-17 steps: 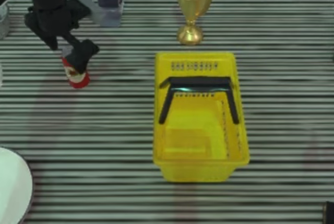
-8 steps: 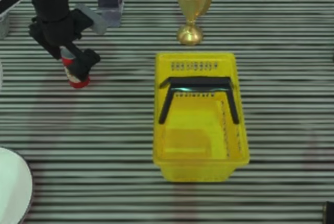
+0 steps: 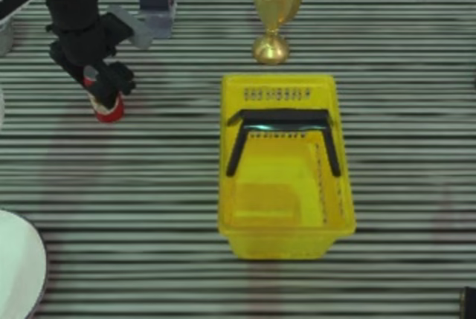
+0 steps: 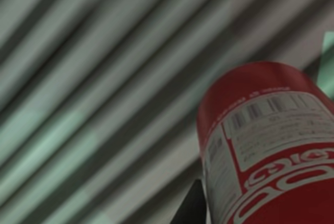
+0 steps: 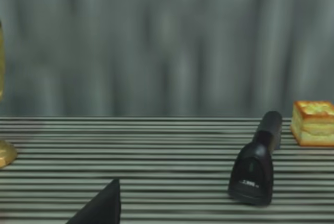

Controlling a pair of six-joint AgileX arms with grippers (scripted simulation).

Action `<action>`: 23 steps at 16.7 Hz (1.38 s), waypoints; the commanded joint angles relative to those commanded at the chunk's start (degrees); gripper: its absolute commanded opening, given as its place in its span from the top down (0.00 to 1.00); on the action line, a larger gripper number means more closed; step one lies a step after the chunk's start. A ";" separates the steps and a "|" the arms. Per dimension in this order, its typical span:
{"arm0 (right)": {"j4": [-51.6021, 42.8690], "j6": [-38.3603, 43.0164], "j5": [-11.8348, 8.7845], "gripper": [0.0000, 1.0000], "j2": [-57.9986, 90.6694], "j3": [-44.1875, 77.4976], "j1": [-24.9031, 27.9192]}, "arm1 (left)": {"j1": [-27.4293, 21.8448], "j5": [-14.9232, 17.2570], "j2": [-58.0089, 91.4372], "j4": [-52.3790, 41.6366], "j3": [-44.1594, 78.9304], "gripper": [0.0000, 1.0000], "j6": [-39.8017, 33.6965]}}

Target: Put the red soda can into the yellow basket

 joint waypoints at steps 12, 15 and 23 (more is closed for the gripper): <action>0.00 0.00 0.00 0.00 0.00 0.00 0.00 | 0.10 -0.02 -0.02 0.00 0.01 1.00 0.09; 0.00 0.00 0.00 0.00 0.00 0.00 0.00 | -0.17 1.27 -0.10 1.76 -1.19 1.00 -0.44; 0.00 0.00 0.00 0.00 0.00 0.00 0.00 | -2.95 20.70 -4.40 32.54 -16.53 1.00 -10.08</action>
